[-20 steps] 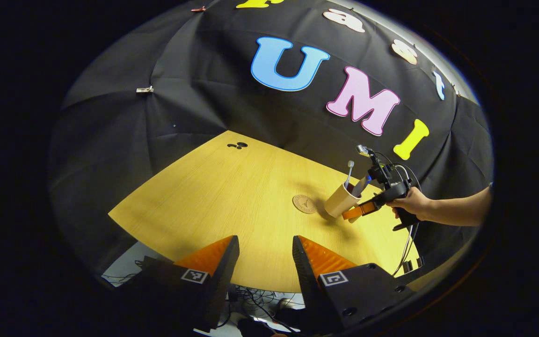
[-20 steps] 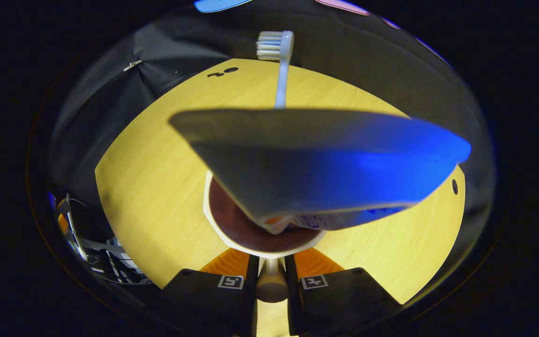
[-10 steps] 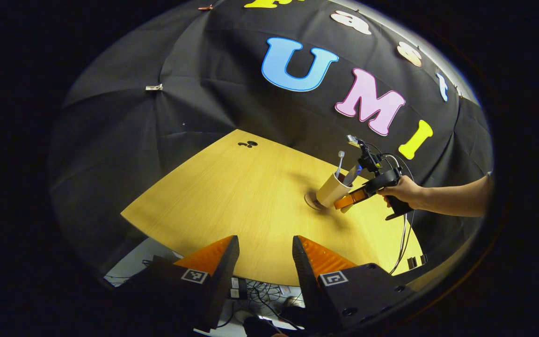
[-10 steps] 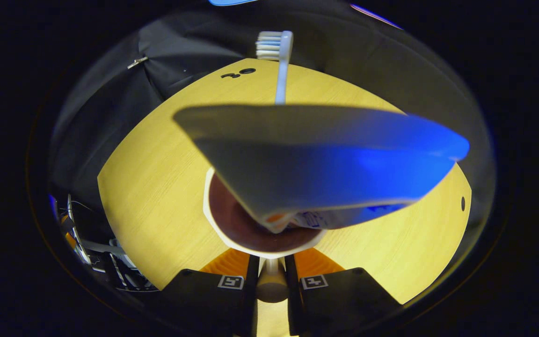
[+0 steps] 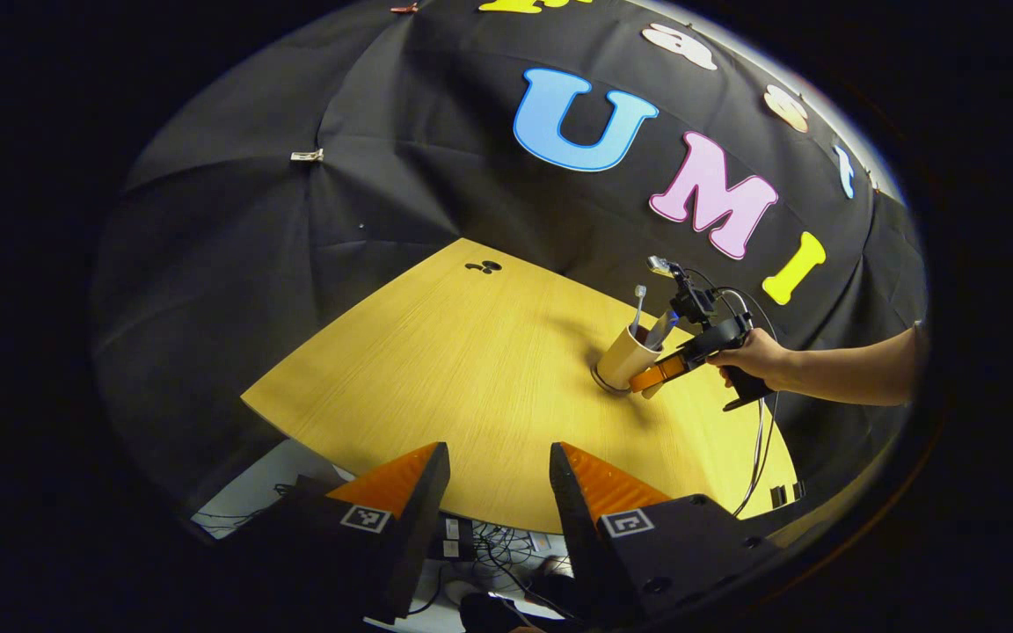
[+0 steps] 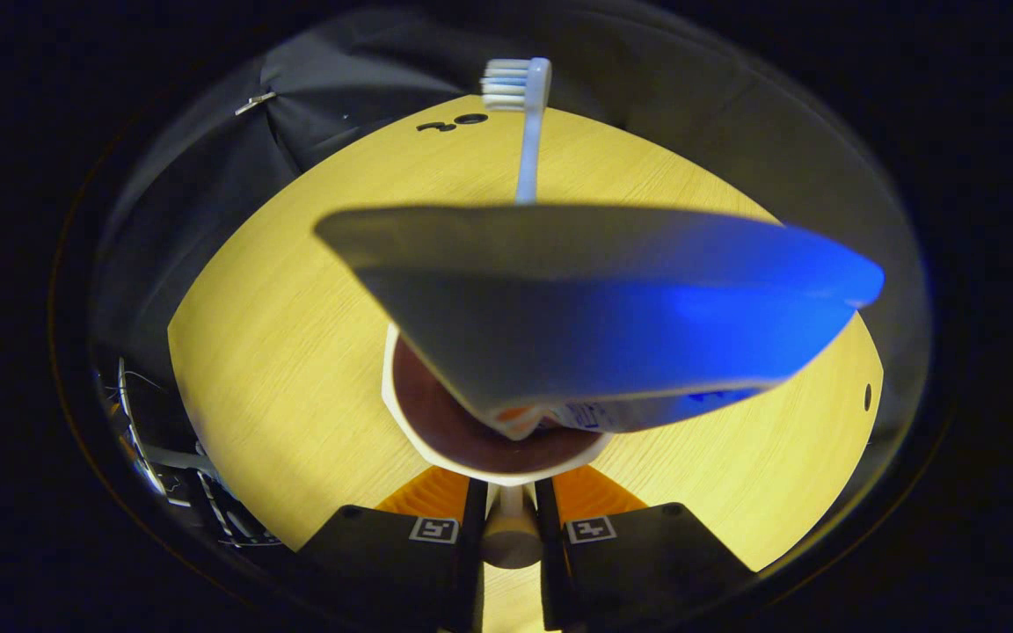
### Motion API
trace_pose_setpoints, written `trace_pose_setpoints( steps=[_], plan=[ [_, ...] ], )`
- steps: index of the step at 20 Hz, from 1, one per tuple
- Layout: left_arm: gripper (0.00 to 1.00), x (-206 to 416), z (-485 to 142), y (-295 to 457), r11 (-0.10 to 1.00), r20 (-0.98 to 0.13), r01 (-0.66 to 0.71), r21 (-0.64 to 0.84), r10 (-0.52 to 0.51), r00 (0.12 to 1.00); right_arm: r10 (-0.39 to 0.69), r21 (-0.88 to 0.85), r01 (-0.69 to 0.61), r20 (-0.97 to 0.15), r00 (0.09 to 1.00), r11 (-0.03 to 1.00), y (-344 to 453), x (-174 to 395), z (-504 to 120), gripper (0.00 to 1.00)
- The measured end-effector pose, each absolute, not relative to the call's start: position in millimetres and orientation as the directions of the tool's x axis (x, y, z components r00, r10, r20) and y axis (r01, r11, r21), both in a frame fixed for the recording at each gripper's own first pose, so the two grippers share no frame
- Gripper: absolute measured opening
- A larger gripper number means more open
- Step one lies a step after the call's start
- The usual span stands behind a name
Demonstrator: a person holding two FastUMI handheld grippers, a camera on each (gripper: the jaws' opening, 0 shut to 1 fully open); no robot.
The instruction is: Put the toothbrush and toothpaste on the desktop into the cup, then pick up the cup and place it on the coaster on the desktop.
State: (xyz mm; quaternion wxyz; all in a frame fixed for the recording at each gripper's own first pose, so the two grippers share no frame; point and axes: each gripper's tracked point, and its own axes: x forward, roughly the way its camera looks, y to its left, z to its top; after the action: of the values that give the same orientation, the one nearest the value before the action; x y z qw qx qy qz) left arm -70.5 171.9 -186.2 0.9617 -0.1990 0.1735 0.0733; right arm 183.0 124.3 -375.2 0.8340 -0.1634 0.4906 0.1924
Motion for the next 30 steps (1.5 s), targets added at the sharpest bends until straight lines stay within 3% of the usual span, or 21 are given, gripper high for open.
trace_pose_setpoints(
  steps=[2, 3, 6, 7, 9, 15, 17, 18, 22, 30],
  plan=[
    [0.72, -69, -187, 172, 0.911, -0.364, -0.207, -0.358, 0.068, 0.929, 0.157, -0.084, -0.474, -0.881, 0.446, 0.876, 124, 184, -375, 0.24],
    [0.72, -69, -187, 172, 0.912, -0.365, -0.205, -0.356, 0.066, 0.929, 0.157, -0.080, -0.470, -0.882, 0.444, 0.879, 123, 183, -376, 0.29],
    [0.72, -65, -187, 175, 0.912, -0.364, -0.204, -0.357, 0.066, 0.929, 0.160, -0.075, -0.468, -0.882, 0.443, 0.880, 123, 184, -377, 0.29],
    [0.72, -65, -187, 176, 0.911, -0.365, -0.206, -0.357, 0.066, 0.929, 0.159, -0.075, -0.465, -0.882, 0.444, 0.882, 123, 184, -376, 0.34],
    [0.72, -63, -185, 176, 0.909, -0.361, -0.205, -0.362, 0.066, 0.930, 0.133, -0.106, -0.453, -0.875, 0.465, 0.885, 118, 187, -374, 0.31],
    [0.72, -59, -175, 173, 0.917, -0.340, -0.192, -0.349, 0.067, 0.938, 0.127, -0.142, -0.458, -0.852, 0.507, 0.878, 117, 180, -363, 0.48],
    [0.72, -59, -171, 168, 0.922, -0.334, -0.178, -0.345, 0.056, 0.941, 0.120, -0.160, -0.440, -0.831, 0.543, 0.883, 113, 180, -352, 0.63],
    [0.72, -58, -168, 166, 0.926, -0.329, -0.168, -0.339, 0.051, 0.943, 0.122, -0.163, -0.427, -0.816, 0.565, 0.890, 112, 178, -343, 0.70],
    [0.72, -53, -154, 155, 0.940, -0.308, -0.125, -0.318, 0.022, 0.951, 0.170, -0.147, -0.404, -0.741, 0.650, 0.903, 108, 170, -306, 0.75],
    [0.72, -33, -128, 122, 0.957, -0.268, -0.016, -0.289, -0.065, 0.961, 0.305, 0.009, -0.347, -0.496, 0.813, 0.938, 110, 139, -200, 0.76]
  ],
)
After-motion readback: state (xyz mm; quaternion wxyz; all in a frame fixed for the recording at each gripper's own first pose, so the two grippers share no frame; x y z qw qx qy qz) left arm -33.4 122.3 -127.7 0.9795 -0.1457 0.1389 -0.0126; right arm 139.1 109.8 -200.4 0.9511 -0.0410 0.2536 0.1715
